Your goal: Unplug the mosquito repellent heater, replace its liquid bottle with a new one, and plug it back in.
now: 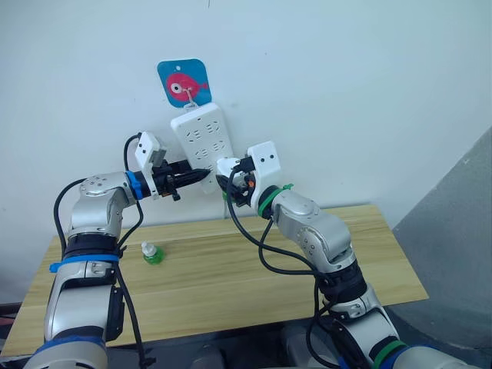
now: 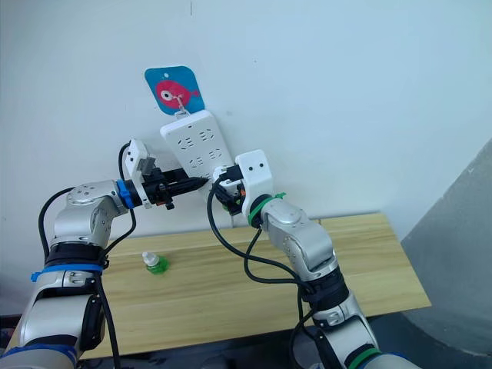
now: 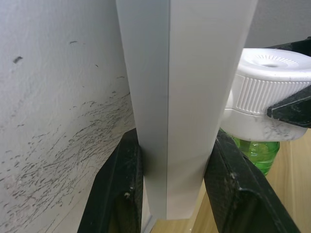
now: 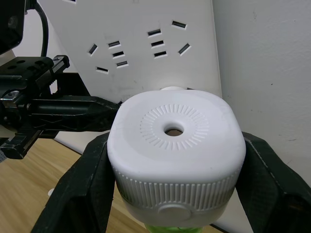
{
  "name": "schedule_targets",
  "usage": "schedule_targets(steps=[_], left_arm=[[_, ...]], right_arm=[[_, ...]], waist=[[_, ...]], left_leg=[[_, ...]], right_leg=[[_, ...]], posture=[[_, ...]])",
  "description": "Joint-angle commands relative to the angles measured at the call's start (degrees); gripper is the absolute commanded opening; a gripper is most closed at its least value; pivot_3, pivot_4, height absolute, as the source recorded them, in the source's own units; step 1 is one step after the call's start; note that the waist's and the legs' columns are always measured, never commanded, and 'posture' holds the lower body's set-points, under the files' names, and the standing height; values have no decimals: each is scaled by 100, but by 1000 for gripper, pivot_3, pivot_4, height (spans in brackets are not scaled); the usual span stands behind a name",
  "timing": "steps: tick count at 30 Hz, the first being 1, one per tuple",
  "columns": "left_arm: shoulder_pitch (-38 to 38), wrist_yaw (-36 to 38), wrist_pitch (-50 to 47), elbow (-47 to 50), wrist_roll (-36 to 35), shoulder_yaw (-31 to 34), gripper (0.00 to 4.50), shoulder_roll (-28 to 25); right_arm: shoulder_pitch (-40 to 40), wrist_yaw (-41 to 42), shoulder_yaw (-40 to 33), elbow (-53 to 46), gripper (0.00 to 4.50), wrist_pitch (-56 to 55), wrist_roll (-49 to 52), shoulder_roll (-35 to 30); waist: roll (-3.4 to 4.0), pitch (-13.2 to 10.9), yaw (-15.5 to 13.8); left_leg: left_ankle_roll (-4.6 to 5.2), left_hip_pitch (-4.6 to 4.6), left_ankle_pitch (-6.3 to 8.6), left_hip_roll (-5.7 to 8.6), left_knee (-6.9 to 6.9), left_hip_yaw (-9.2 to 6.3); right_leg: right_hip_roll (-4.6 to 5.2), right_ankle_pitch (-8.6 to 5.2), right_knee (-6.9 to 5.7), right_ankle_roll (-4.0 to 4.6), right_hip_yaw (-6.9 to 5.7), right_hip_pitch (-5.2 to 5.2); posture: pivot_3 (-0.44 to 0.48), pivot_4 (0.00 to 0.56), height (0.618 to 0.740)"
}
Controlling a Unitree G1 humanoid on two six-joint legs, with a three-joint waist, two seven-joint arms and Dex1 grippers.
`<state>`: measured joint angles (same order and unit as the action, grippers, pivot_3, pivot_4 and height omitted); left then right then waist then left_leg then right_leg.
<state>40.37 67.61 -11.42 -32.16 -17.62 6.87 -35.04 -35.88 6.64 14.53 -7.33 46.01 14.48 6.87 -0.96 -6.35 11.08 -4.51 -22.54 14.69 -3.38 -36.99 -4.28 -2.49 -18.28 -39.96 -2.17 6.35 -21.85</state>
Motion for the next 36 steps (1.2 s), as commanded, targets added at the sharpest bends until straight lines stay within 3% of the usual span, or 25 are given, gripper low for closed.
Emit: schedule_targets(steps=[1, 7, 14, 17, 19, 23, 29, 33, 36], left_arm=[[99, -467, 306, -67, 234, -7, 1324, 18], [126, -553, 451, -241, 289, -17, 1324, 12], [-234, -636, 922, -79, 200, 267, 1324, -261], [-561, -1083, 1711, 26, 521, 389, 2257, -438], [-982, -1495, 2012, 414, 571, 597, 2920, -474], [-2066, -1631, 2282, 1565, 445, 850, 4069, -572], [-3508, -1899, 1754, 3489, -101, 1255, 4112, -476], [-4208, -1945, 955, 4781, -614, 903, 4112, -294], [-4321, -2030, 681, 5499, -634, 258, 4112, -16]], right_arm=[[100, 130, -14, -921, 2985, 391, 105, -201], [504, 512, -107, -2214, 2985, 1230, 578, -776], [621, 598, -543, -2602, 2985, 1514, 889, -979], [674, 495, -810, -2658, 2985, 1468, 984, -856], [774, 424, -962, -2693, 2985, 1428, 1056, -735], [926, 333, -1160, -2765, 2985, 1376, 1149, -618], [1114, 270, -1647, -2910, 2985, 1382, 1420, -582], [1137, 108, -2071, -2909, 2985, 1488, 1807, -330], [1000, -210, -2616, -2839, 2985, 1745, 2438, 137]], waist=[[5, -3, -17], [17, -10, 7], [19, -11, 161], [19, -10, 287], [21, -9, 355], [20, -8, 362], [19, -7, 267], [18, -7, 223], [21, -5, 182]], left_leg=[[-5, -7, -3, 4, 0, -8], [-11, -29, -13, 47, 1, -46], [14, -22, -59, 60, 3, -48], [14, -22, -60, 61, 5, -46], [14, -24, -60, 59, 15, -47], [13, -39, -60, 55, 31, -46], [12, -45, -60, 63, 55, -54], [12, -42, -60, 71, 57, -44], [12, -40, -60, 71, 57, -47]], right_leg=[[4, 0, 2, 0, -9, -1], [45, 8, -2, 16, -46, -6], [49, 5, -3, -11, -37, 2], [53, 6, -3, -13, -32, 0], [53, 6, -7, -13, -31, -9], [63, 20, -33, 23, -28, -44], [71, 10, -20, 34, -45, -43], [81, 8, -11, 30, -41, -38], [76, -5, -13, 6, -43, -38]], posture=[[-210, 99, 740], [-229, 99, 740], [-229, 82, 740], [-230, 74, 740], [-227, 69, 740], [-209, 62, 740], [-182, 61, 740], [-179, 58, 740], [-186, 53, 740]])
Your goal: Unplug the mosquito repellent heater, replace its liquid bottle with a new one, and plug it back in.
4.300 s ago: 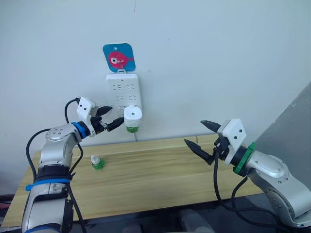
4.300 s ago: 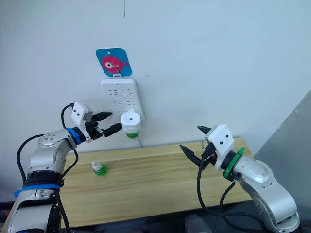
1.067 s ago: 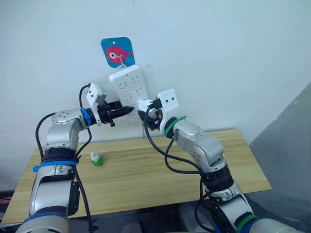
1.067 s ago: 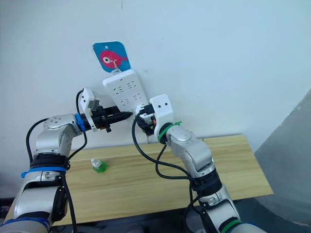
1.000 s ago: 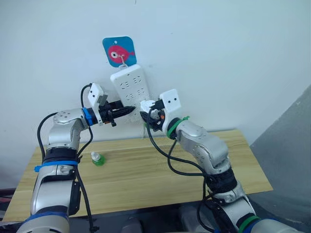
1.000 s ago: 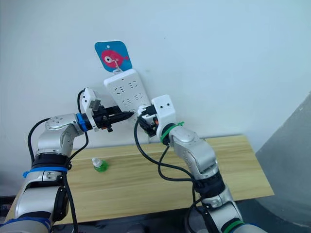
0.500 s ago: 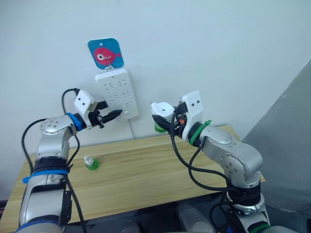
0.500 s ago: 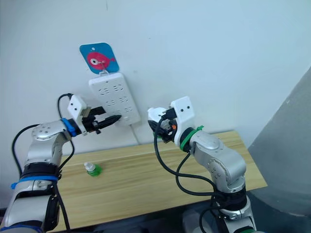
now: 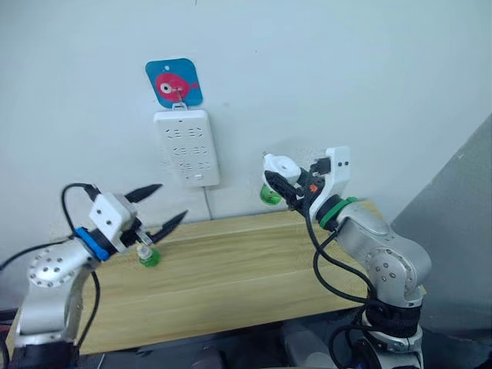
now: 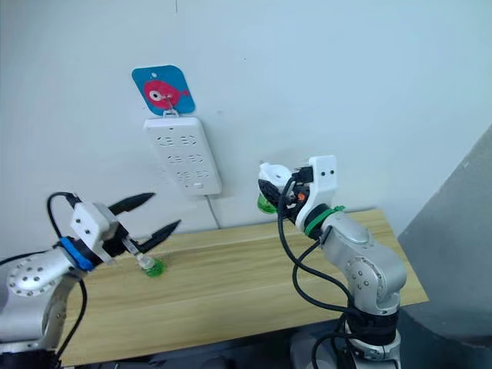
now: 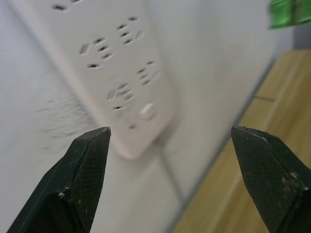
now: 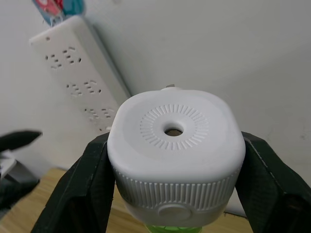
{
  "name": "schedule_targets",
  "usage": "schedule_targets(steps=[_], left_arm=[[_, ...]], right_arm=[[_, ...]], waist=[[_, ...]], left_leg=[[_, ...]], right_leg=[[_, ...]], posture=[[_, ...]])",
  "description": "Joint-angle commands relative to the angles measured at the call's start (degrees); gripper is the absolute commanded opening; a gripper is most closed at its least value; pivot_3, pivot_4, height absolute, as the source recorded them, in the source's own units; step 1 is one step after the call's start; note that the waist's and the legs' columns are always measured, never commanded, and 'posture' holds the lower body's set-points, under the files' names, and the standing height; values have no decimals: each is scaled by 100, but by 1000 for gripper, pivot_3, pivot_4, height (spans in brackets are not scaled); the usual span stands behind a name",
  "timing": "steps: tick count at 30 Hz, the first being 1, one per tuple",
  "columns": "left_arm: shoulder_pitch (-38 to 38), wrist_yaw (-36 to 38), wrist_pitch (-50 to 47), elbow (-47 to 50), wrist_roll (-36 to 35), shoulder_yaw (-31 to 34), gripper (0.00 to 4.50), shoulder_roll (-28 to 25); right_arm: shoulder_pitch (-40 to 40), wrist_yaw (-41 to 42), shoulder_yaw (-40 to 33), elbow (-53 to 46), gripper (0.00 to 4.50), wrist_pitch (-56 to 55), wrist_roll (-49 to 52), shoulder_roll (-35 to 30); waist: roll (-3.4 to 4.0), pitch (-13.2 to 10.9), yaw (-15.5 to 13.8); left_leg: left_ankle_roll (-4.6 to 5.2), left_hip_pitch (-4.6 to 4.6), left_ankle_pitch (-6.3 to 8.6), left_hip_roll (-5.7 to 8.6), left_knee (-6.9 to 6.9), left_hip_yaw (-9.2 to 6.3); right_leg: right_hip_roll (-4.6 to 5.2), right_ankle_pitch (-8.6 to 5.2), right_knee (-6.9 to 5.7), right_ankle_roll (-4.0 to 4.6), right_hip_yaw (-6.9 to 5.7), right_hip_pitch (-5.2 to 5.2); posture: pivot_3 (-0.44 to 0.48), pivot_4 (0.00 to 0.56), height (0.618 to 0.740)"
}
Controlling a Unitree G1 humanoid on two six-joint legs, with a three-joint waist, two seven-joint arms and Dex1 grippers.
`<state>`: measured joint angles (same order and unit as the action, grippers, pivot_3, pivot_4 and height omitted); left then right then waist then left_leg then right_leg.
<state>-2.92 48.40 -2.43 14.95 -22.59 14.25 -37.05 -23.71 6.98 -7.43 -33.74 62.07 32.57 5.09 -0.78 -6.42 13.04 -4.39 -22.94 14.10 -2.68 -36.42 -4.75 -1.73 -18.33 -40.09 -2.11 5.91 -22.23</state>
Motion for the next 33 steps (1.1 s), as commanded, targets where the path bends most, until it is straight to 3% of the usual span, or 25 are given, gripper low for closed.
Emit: schedule_targets(steps=[1, 7, 12, 19, 33], left_arm=[[43, -154, -260, 935, -97, -675, 4112, 290], [737, -462, -115, 737, 301, -1521, 4112, 1049], [1367, -520, 166, 143, 378, -1649, 4112, 1467], [1820, -316, 620, -464, 456, -1799, 4112, 1668], [2042, -432, 717, -529, 409, -1819, 4112, 1897]], right_arm=[[-263, -353, -559, -188, 2985, 209, 792, 418], [-520, -1114, -1104, -70, 2985, 298, 1742, 753], [-493, -2027, -1263, 28, 2985, 106, 3022, 977], [-374, -3034, -979, 207, 2985, -586, 4513, 573], [216, -3140, -150, 203, 2985, -1389, 5061, -131]], waist=[[4, 2, -21], [17, 26, -32], [34, 36, 74], [40, 41, 200], [53, 87, 267]], left_leg=[[0, 0, 0, 0, 0, 0], [0, 3, -1, 3, -4, 0], [1, 4, -1, 1, -4, 4], [2, 3, -1, 3, -5, 6], [3, 2, -2, 3, -30, 4]], right_leg=[[-2, 0, -2, 0, 0, 1], [-8, 1, -4, 0, 0, 6], [-13, 14, -6, 23, 6, 5], [-14, 15, -9, 24, 9, 5], [-15, 14, -24, 22, 8, 8]], posture=[[-189, 52, 740], [-209, 45, 740], [-228, 40, 740], [-247, 33, 740], [-253, 29, 740]])
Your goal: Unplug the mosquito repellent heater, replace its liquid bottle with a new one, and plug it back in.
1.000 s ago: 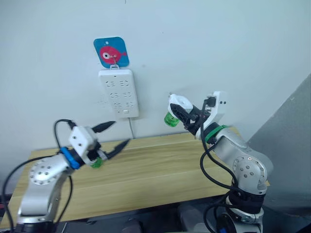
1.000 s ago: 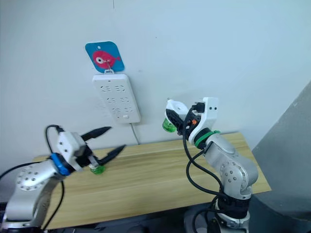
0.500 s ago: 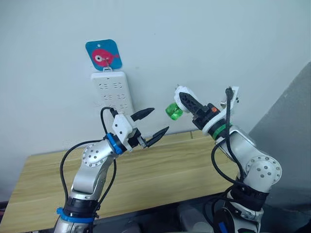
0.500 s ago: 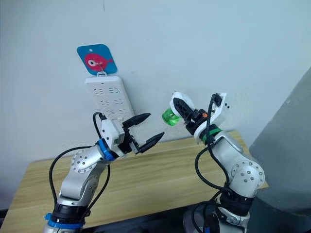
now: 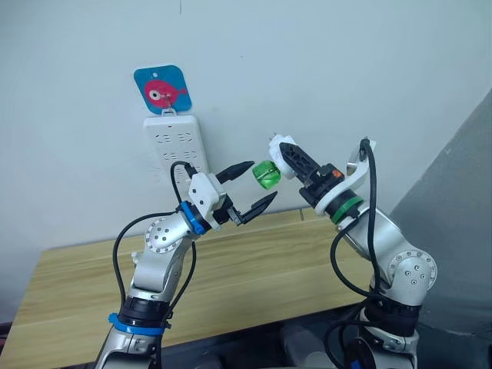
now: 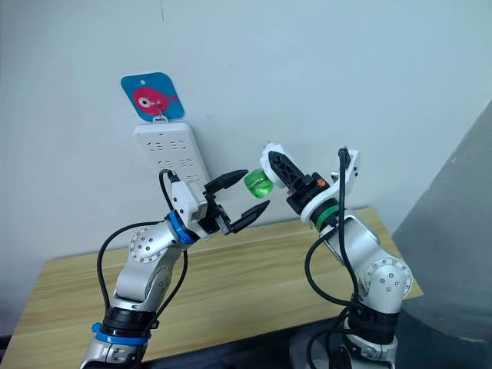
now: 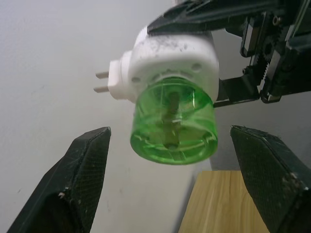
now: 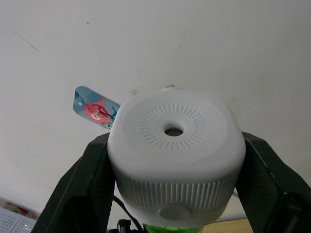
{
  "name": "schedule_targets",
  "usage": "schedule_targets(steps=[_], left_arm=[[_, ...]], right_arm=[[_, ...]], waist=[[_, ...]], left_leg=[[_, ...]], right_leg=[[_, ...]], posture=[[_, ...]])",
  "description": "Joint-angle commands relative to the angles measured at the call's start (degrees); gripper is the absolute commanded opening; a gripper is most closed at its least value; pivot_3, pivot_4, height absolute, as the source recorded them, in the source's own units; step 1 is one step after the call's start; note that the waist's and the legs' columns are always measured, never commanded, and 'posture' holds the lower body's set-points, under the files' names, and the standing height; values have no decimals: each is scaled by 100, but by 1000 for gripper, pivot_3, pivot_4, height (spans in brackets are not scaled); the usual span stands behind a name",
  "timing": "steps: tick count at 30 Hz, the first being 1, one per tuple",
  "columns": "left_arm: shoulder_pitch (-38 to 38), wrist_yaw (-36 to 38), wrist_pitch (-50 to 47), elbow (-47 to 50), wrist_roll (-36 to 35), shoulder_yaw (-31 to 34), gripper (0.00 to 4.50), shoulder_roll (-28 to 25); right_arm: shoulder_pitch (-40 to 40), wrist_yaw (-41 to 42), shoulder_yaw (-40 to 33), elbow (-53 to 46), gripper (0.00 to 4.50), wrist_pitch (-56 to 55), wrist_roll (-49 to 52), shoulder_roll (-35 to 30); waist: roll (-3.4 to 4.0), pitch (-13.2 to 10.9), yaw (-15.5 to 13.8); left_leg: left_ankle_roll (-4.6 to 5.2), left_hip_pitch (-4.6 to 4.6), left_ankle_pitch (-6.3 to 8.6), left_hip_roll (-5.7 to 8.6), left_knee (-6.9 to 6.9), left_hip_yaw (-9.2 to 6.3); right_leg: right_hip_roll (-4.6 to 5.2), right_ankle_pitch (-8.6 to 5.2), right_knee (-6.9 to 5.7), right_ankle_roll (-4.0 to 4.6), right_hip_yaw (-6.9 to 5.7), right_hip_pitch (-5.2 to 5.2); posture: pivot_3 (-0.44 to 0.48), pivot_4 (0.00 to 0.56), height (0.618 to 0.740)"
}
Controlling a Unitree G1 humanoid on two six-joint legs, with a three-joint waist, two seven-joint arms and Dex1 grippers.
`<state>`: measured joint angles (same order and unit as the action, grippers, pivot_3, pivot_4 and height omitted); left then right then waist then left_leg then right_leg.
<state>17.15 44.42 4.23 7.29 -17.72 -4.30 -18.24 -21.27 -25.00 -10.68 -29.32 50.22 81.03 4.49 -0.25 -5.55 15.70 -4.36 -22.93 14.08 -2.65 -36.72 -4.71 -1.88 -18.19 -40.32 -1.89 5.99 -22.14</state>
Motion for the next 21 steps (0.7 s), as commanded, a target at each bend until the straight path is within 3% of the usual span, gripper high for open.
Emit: schedule_targets(steps=[1, 17, 21], left_arm=[[32, -35, 45, 242, -75, 29, 4112, 18], [28, -78, -119, 281, -146, -16, 4112, 159], [49, -104, -165, 288, -174, 19, 3224, 182]], right_arm=[[-20, 38, 219, -258, 2985, -246, 245, -124], [-265, -449, 753, -221, 2985, -856, 760, -604], [-264, -495, 854, -214, 2985, -939, 796, -692]], waist=[[0, 0, 4], [-2, 1, -1], [-2, 1, -6]], left_leg=[[0, 0, 0, 0, -5, 0], [8, 8, -5, 2, -24, 1], [8, 8, -5, 2, -24, 1]], right_leg=[[0, -7, -5, -13, 1, 0], [-6, -16, -41, -28, 8, 0], [-6, -16, -42, -28, 9, 0]], posture=[[-252, 30, 740], [-247, 31, 740], [-247, 34, 740]])
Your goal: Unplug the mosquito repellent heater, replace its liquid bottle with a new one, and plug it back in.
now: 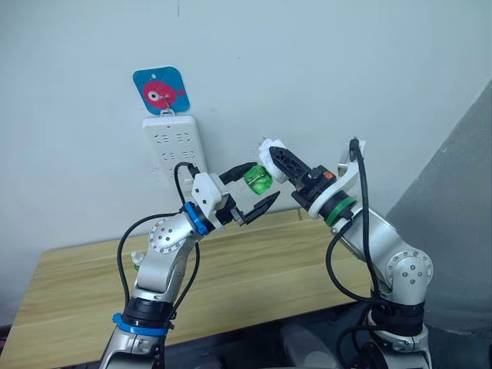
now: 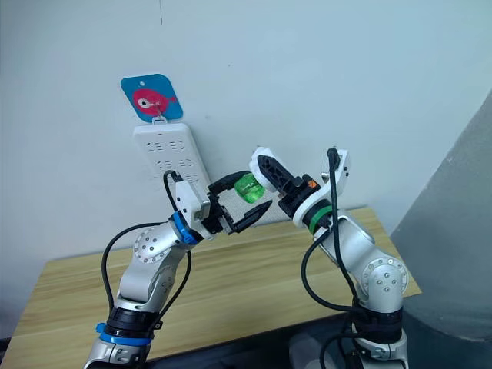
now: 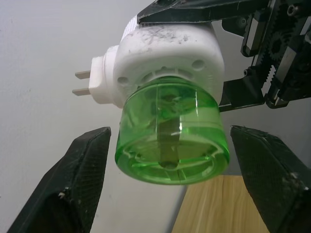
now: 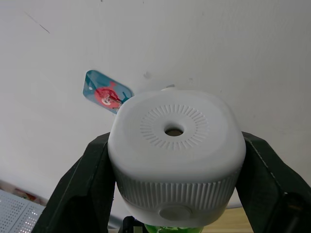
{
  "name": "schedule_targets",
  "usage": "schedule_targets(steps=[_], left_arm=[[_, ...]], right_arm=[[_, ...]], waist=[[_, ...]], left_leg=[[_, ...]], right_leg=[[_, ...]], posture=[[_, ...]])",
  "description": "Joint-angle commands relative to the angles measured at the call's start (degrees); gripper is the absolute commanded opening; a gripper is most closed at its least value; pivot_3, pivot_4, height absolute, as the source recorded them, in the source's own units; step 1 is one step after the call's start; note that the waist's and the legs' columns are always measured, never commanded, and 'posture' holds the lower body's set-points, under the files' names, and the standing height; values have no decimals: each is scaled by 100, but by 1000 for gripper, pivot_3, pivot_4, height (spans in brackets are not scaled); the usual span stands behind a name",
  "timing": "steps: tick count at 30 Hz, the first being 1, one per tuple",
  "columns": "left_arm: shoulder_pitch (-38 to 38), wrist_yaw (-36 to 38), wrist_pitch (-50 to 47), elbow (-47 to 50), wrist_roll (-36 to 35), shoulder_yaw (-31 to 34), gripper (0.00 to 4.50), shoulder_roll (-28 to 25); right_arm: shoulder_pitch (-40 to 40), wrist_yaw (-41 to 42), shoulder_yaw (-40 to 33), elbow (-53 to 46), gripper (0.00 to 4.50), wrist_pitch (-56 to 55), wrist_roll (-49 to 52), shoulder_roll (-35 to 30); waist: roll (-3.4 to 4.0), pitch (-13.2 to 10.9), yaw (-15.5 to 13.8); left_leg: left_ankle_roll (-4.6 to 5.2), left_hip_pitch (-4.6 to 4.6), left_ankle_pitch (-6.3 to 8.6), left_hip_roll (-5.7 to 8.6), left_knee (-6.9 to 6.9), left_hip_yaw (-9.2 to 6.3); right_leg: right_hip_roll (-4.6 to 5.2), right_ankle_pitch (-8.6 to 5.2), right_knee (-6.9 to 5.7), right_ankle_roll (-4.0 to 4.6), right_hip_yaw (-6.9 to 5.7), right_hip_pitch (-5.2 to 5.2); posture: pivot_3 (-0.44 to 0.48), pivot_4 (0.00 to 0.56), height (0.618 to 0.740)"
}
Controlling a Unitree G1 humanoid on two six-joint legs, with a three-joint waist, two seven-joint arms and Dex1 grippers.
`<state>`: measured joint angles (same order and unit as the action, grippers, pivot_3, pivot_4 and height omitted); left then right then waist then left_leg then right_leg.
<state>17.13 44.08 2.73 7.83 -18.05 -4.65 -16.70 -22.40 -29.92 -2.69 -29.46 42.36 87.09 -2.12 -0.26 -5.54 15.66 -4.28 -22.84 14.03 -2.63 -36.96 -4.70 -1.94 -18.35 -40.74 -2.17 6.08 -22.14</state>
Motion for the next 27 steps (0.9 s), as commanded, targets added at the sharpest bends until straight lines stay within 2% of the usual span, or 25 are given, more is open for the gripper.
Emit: schedule_targets(steps=[1, 3, 4, 18, 22, 23, 27], left_arm=[[57, -86, -29, 237, -144, 68, 2894, 39], [63, -125, -57, 242, -147, 87, 2292, 54], [63, -140, -67, 247, -143, 93, 2238, 58], [-5, -105, -182, 347, -223, 98, 2238, 36], [-54, -41, -108, 328, -189, 92, 2238, -21], [-64, -20, -95, 316, -192, 99, 2238, -40], [-65, 169, -32, 249, -213, 128, 2238, -178]], right_arm=[[-150, -20, 75, -201, 2985, -173, 200, -47], [-144, -36, 112, -206, 2985, -218, 212, -82], [-140, -40, 124, -206, 2985, -238, 216, -94], [-58, -49, 262, -219, 2985, -412, 412, -295], [13, 21, 256, -272, 4352, -430, 527, -404], [39, 32, 236, -289, 4500, -418, 587, -474], [271, 262, 65, -394, 4500, -221, 1128, -1096]], waist=[[0, 0, -3], [0, 0, -5], [0, 0, -5], [0, 0, -24], [0, 0, -29], [0, 0, -31], [0, 0, -39]], left_leg=[[0, 0, 0, 0, 0, 0], [0, 1, 0, 0, 0, 0], [0, 1, 0, 0, 0, 0], [1, 1, 0, 0, 0, 1], [1, 2, -1, 0, 0, 0], [1, 2, -1, 0, 1, 0], [1, 1, -1, 1, 0, 3]], right_leg=[[0, 0, 0, 0, 0, 0], [0, 0, -1, 0, 0, 0], [0, 0, -1, 0, 0, 0], [0, 0, 0, 0, 1, 0], [-1, 0, -1, 0, 1, 0], [-1, 0, -1, 0, 0, 0], [-1, 0, 1, 0, 4, 0]], posture=[[-247, 34, 740], [-247, 34, 740], [-247, 34, 740], [-246, 36, 740], [-245, 37, 740], [-245, 37, 740], [-252, 43, 740]])
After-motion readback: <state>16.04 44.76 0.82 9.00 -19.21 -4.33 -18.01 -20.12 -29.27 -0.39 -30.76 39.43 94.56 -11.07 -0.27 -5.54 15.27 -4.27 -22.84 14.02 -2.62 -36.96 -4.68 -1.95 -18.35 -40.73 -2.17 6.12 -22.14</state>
